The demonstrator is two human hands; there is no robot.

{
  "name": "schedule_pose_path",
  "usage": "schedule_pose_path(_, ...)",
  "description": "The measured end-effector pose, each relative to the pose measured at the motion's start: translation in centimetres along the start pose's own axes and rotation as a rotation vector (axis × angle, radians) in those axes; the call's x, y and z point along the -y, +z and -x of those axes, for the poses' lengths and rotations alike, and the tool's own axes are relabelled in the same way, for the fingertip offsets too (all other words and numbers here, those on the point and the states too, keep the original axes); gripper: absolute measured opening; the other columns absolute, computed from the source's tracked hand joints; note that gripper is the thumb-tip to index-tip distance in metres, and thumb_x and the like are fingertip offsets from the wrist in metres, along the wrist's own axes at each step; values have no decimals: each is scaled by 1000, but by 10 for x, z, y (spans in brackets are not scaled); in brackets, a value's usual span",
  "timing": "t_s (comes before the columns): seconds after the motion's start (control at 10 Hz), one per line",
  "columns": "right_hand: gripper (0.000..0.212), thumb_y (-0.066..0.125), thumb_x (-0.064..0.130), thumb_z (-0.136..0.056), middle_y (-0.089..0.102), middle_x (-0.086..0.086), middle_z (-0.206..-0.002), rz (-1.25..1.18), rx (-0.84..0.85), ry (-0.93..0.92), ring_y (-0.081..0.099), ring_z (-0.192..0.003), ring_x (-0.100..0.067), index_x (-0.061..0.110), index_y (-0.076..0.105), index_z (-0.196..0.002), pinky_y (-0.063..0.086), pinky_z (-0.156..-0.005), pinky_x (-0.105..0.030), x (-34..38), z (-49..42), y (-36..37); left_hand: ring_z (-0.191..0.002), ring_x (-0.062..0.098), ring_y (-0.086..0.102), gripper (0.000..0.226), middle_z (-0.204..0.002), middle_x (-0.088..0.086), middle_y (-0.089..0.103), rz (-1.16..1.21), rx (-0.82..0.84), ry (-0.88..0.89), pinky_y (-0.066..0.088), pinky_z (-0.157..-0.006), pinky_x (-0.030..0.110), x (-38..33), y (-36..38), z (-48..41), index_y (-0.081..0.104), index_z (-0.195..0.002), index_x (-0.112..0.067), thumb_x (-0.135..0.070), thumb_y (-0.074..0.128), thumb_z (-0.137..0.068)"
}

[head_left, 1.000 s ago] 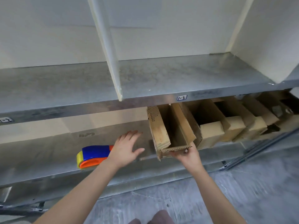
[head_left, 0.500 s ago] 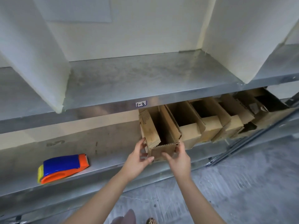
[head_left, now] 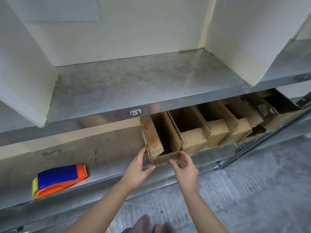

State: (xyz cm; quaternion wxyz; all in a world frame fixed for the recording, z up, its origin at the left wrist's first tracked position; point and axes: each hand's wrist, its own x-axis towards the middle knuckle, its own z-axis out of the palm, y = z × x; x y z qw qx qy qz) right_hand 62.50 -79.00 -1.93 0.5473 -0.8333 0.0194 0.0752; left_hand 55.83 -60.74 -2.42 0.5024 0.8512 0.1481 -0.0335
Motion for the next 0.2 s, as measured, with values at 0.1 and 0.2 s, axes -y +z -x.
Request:
schedule_pose_path(0.1,50,81,26,-78,64,12,-112,9,61,-27,58,-109,-2,31,52,-118,47,-96,-23,1,4,-8,-140,15,27,75,-153,-4,31,-218,-22,18,36,-111,41,8,-11,1,20,-149,-35,-49,61,-88)
schedule_pose_path(0.2,56,77,40,-79,60,18,-120,246,81,-130,52,-115,-1,33,49,-127,43,-91,-21,3,10,-21,-144,21,22,65,-157,1,26,-562,22,112,23,-117,39,8,-29,6,25,-149,-31,-47,52,-93)
